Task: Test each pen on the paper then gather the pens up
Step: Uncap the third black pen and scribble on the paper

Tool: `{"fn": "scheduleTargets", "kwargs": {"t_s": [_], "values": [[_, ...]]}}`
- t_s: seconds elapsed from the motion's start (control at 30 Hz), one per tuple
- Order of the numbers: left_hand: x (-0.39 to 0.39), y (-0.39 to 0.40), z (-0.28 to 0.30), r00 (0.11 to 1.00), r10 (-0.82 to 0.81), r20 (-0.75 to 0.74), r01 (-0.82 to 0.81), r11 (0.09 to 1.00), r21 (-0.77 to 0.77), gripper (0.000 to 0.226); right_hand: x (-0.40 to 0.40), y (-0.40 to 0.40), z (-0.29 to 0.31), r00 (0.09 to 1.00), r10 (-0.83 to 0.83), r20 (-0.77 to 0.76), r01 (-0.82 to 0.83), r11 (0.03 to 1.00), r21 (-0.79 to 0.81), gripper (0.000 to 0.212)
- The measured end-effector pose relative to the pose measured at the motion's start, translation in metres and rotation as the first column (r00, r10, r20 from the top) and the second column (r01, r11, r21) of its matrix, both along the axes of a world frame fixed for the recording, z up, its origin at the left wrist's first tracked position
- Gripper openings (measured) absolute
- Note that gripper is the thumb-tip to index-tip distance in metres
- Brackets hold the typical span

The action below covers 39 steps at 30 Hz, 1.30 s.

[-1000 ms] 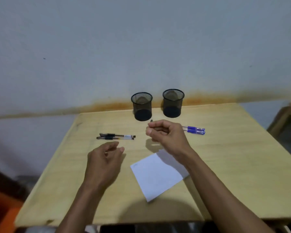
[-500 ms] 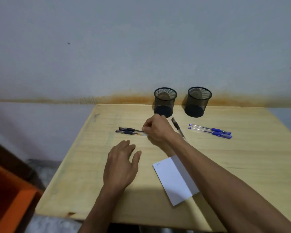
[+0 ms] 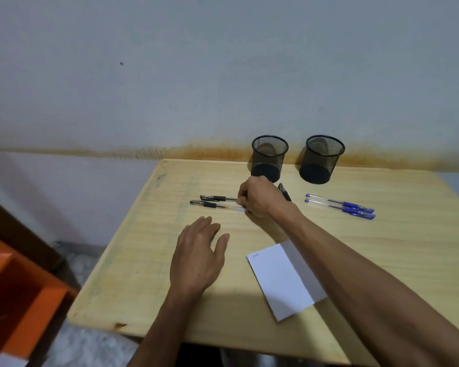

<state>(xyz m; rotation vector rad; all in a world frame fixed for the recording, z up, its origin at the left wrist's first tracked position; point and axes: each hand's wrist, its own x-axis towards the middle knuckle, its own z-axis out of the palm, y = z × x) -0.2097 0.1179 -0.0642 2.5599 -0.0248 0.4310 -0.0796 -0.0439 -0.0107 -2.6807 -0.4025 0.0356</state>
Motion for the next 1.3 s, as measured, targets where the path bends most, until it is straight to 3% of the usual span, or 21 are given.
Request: {"fn": "scheduleTargets", "kwargs": {"t_s": [0.17, 0.27, 0.33, 0.43, 0.5, 0.6, 0.7, 0.8, 0.97, 1.0, 1.1, 1.13, 1.2, 1.3], "values": [[-0.003, 0.000, 0.002, 1.000, 0.003, 0.004, -0.003, 0.999, -0.046, 0.036, -0.021, -0.021, 0.014, 0.999, -0.018, 0.031, 0.013, 0.988, 0.151, 0.012], [-0.008, -0.006, 0.014, 0.977, 0.091, 0.191, -0.061, 0.986, -0.155, 0.042, -0.048, -0.047, 0.027, 0.999, 0.012, 0.039, -0.026, 0.931, 0.365, 0.007], [-0.010, -0.015, 0.028, 0.937, 0.078, 0.340, -0.044, 0.993, -0.106, 0.047, -0.070, -0.068, 0.037, 1.000, 0.006, 0.026, -0.017, 0.888, 0.460, 0.004], [-0.006, -0.032, 0.045, 0.927, -0.075, 0.368, 0.080, 0.997, 0.002, 0.037, -0.103, -0.096, 0.046, 0.999, -0.009, -0.046, 0.034, 0.808, 0.588, 0.004], [-0.007, -0.048, 0.051, 0.927, -0.170, 0.333, 0.172, 0.985, 0.022, 0.023, -0.123, -0.113, 0.048, 0.996, -0.041, -0.075, 0.083, 0.693, 0.716, 0.006], [-0.014, -0.073, 0.054, 0.931, -0.260, 0.258, 0.284, 0.957, -0.061, 0.019, -0.145, -0.135, 0.046, 0.978, -0.146, -0.149, 0.195, 0.388, 0.901, 0.013], [-0.020, -0.095, 0.056, 0.908, -0.319, 0.270, 0.347, 0.936, -0.060, 0.016, -0.158, -0.143, 0.037, 0.944, -0.216, -0.247, 0.282, 0.149, 0.948, 0.015], [-0.020, -0.112, 0.059, 0.897, -0.360, 0.257, 0.388, 0.919, -0.068, 0.017, -0.165, -0.134, 0.029, 0.927, -0.227, -0.298, 0.336, 0.154, 0.929, 0.002], [-0.021, -0.113, 0.071, 0.904, -0.376, 0.202, 0.405, 0.906, -0.121, 0.019, -0.163, -0.126, 0.024, 0.938, -0.201, -0.284, 0.335, 0.298, 0.894, 0.013], [-0.023, -0.107, 0.074, 0.909, -0.368, 0.196, 0.397, 0.908, -0.133, 0.017, -0.162, -0.128, 0.025, 0.939, -0.196, -0.282, 0.329, 0.279, 0.902, 0.014], [-0.021, -0.072, 0.079, 0.960, -0.235, 0.154, 0.264, 0.943, -0.205, 0.008, -0.152, -0.154, 0.034, 0.895, -0.283, -0.344, 0.355, -0.013, 0.935, 0.014], [-0.019, -0.055, 0.078, 0.977, -0.183, 0.109, 0.203, 0.954, -0.221, 0.008, -0.147, -0.167, 0.037, 0.885, -0.308, -0.349, 0.345, -0.070, 0.936, 0.013], [-0.013, -0.025, 0.074, 0.989, -0.145, 0.021, 0.146, 0.967, -0.208, 0.007, -0.141, -0.179, 0.039, 0.888, -0.313, -0.337, 0.338, -0.051, 0.940, 0.012], [-0.006, -0.012, 0.062, 0.996, -0.088, -0.017, 0.082, 0.970, -0.228, 0.005, -0.140, -0.158, 0.027, 0.905, -0.246, -0.347, 0.374, 0.071, 0.925, 0.014]]}}
